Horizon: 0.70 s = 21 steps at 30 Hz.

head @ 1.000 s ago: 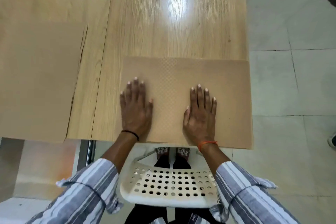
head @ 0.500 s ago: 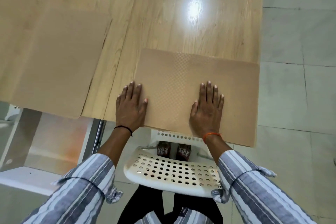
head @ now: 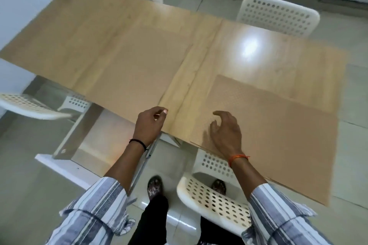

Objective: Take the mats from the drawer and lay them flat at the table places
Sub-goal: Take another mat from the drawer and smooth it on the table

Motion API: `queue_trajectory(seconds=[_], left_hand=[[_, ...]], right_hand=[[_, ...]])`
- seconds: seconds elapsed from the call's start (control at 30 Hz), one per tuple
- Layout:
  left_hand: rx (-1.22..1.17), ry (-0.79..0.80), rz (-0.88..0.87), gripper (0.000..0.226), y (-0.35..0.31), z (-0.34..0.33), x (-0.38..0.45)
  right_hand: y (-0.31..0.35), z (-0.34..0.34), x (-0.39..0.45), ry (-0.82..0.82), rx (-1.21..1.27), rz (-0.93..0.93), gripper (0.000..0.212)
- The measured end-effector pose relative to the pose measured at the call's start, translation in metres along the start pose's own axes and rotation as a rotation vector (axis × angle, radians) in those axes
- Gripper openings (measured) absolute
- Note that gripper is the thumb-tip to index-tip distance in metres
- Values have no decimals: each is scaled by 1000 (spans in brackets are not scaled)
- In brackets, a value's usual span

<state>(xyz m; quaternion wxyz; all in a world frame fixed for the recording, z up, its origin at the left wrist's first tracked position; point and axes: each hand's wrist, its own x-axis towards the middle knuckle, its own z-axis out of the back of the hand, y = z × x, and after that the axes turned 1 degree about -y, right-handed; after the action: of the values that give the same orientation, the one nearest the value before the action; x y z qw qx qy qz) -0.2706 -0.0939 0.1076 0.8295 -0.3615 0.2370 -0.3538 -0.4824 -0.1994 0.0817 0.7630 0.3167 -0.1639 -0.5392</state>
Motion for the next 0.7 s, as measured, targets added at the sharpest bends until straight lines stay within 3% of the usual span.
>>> queue_trajectory(seconds=[0.27,0.43,0.7], left_hand=[[-77,19,41,18,88,125,51],[24,22,46,19,134,182,93],[264,153,190,70,164,198,155]], right_hand=[[127,-103,2,196,321,-165,45],[180,-146,9,229,260,-293,57],[212,-165,19,304,151,-379,74]])
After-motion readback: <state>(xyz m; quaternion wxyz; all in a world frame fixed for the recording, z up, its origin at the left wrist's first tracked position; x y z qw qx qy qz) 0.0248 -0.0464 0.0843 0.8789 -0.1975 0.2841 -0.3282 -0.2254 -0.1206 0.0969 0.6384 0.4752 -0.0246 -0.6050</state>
